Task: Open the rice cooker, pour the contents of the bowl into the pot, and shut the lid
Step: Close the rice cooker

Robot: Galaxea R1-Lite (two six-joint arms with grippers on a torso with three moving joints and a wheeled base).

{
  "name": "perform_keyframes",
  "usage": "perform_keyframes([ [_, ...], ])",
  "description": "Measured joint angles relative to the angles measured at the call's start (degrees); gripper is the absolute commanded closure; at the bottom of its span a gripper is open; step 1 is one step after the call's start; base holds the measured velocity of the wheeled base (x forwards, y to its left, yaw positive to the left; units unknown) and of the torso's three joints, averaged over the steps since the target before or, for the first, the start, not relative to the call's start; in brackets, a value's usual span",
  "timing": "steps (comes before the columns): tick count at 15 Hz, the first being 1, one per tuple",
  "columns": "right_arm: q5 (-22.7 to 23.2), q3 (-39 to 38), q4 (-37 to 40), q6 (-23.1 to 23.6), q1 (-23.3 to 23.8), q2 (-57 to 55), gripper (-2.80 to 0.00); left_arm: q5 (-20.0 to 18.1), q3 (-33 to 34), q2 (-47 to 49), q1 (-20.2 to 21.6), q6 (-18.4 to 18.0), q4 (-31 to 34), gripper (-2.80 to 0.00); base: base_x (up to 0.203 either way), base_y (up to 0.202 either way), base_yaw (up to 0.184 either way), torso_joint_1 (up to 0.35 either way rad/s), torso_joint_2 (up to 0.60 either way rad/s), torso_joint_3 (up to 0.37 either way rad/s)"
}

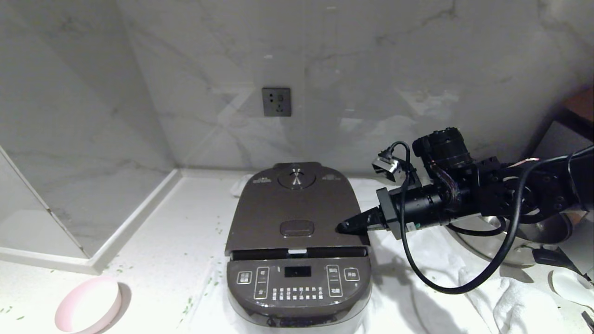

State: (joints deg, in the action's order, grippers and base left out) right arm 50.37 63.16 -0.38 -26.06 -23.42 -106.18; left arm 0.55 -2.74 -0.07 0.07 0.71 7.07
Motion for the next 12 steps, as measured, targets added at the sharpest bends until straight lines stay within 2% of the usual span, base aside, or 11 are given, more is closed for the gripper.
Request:
perform_keyframes([
  [9, -1.34, -3.67, -0.58, 0.10, 0.16, -0.85, 0.00, -0.04, 0.02, 0.00, 0.00, 0.04, 0.01, 0.00, 0.000, 0.000, 0.000, 0.000, 0.00, 0.000],
  [12, -1.56, -4.84, -3.46, 0.05, 0.21, -1.51, 0.00, -0.02, 0.02, 0.00, 0.00, 0.06, 0.00, 0.00, 0.000, 0.000, 0.000, 0.000, 0.00, 0.000],
])
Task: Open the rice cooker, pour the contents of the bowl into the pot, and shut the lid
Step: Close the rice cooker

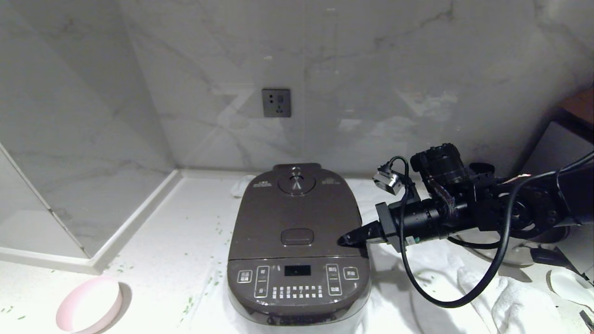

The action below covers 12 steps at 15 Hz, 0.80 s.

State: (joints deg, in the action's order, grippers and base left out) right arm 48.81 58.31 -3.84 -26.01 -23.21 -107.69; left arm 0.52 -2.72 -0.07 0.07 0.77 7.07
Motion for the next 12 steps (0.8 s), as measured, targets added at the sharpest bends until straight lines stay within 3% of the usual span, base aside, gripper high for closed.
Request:
perform_keyframes([
  [12, -0.16, 0.18, -3.05, -0.92, 0.21, 6.50, 0.00, -0.01, 0.00, 0.00, 0.00, -0.02, 0.01, 0.00, 0.000, 0.000, 0.000, 0.000, 0.00, 0.000],
])
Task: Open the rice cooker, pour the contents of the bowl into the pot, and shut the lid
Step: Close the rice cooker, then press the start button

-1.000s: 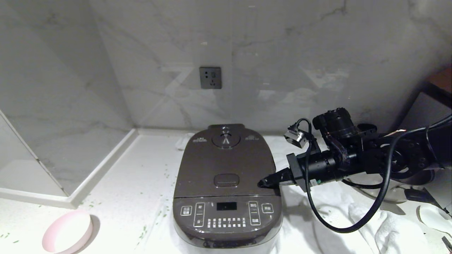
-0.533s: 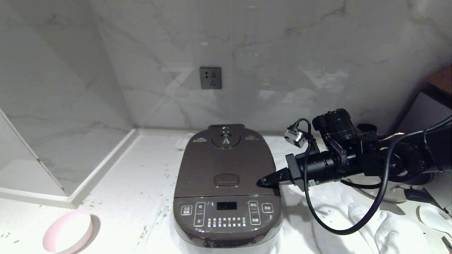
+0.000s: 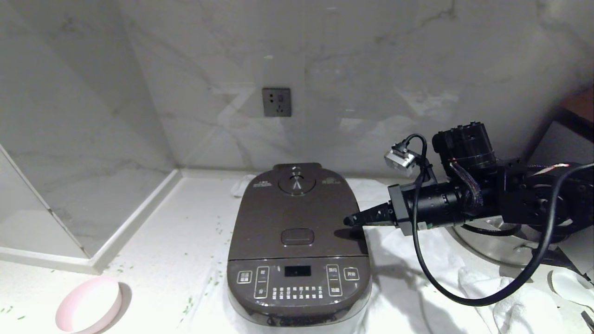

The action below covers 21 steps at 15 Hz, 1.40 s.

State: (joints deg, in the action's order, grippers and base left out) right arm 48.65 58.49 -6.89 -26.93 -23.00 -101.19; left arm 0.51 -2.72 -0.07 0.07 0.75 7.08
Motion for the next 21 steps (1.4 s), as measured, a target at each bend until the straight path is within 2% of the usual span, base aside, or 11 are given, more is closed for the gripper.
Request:
perform_keyframes([
  [6, -0.22, -1.91, 1.22, -3.94, -0.83, 4.19, 0.00, -0.02, 0.00, 0.00, 0.00, -0.06, -0.01, 0.00, 0.000, 0.000, 0.000, 0.000, 0.00, 0.000],
  [8, -2.47, -2.81, 2.88, -4.33, -1.23, 6.36, 0.00, -0.06, -0.02, 0.00, -0.05, -0.07, -0.01, 0.00, 0.000, 0.000, 0.000, 0.000, 0.00, 0.000],
  [10, -7.72, -1.93, 9.27, -4.37, -3.58, 8.05, 0.00, -0.05, -0.09, 0.00, -0.05, -0.12, 0.00, 0.00, 0.000, 0.000, 0.000, 0.000, 0.00, 0.000],
  [13, -20.08, 1.51, 20.69, -3.31, -8.20, 8.23, 0.00, -0.02, -0.09, 0.00, -0.02, -0.11, 0.06, 0.00, 0.000, 0.000, 0.000, 0.000, 0.00, 0.000],
  [14, -22.05, 2.13, 22.06, -3.14, -8.99, 7.88, 0.00, -0.02, -0.09, 0.00, 0.00, -0.09, 0.07, 0.00, 0.000, 0.000, 0.000, 0.000, 0.00, 0.000],
  [21, -22.58, 4.43, 21.74, -2.69, -10.69, 3.01, 0.00, 0.00, -0.09, 0.00, -0.03, -0.04, 0.08, 0.00, 0.000, 0.000, 0.000, 0.000, 0.00, 0.000],
])
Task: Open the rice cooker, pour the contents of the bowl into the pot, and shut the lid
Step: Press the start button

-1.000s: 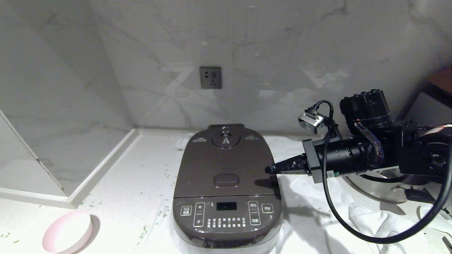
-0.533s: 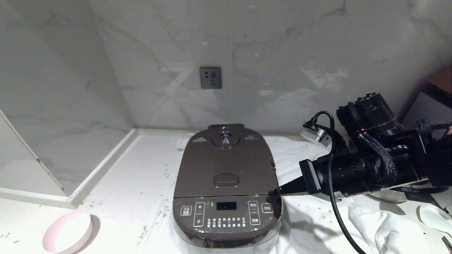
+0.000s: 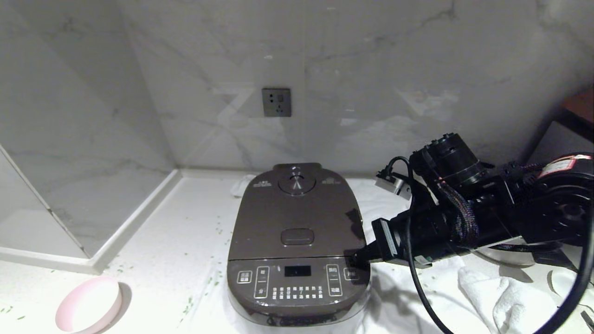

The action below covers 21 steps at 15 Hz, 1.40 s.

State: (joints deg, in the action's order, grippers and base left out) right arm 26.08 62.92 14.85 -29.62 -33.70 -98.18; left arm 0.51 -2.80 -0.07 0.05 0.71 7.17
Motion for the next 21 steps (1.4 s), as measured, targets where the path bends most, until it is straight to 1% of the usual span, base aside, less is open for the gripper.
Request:
perform_keyframes([
  [6, 0.22, 3.03, -0.50, -0.22, -1.13, -3.72, 0.00, 0.00, 0.00, 0.00, 0.03, 0.06, 0.00, 0.00, 0.000, 0.000, 0.000, 0.000, 0.00, 0.000],
  [10, 0.16, 3.64, -0.29, -0.66, -2.70, -4.44, 0.00, -0.02, 0.00, 0.00, 0.03, 0.04, 0.00, 0.00, 0.000, 0.000, 0.000, 0.000, 0.00, 0.000],
  [13, -0.08, 3.68, 0.00, -1.92, -3.56, -4.42, 0.00, 0.00, 0.00, 0.00, 0.03, 0.09, 0.03, 0.00, 0.000, 0.000, 0.000, 0.000, 0.00, 0.000],
  [18, -0.33, 2.17, -0.11, -2.12, -3.31, -3.75, 0.00, 0.00, 0.00, 0.00, 0.03, 0.17, 0.00, 0.00, 0.000, 0.000, 0.000, 0.000, 0.00, 0.000],
  [21, -3.08, 1.60, -0.18, -2.05, -3.31, -3.33, 0.00, 0.00, 0.00, 0.00, 0.03, 0.23, 0.00, 0.00, 0.000, 0.000, 0.000, 0.000, 0.00, 0.000],
])
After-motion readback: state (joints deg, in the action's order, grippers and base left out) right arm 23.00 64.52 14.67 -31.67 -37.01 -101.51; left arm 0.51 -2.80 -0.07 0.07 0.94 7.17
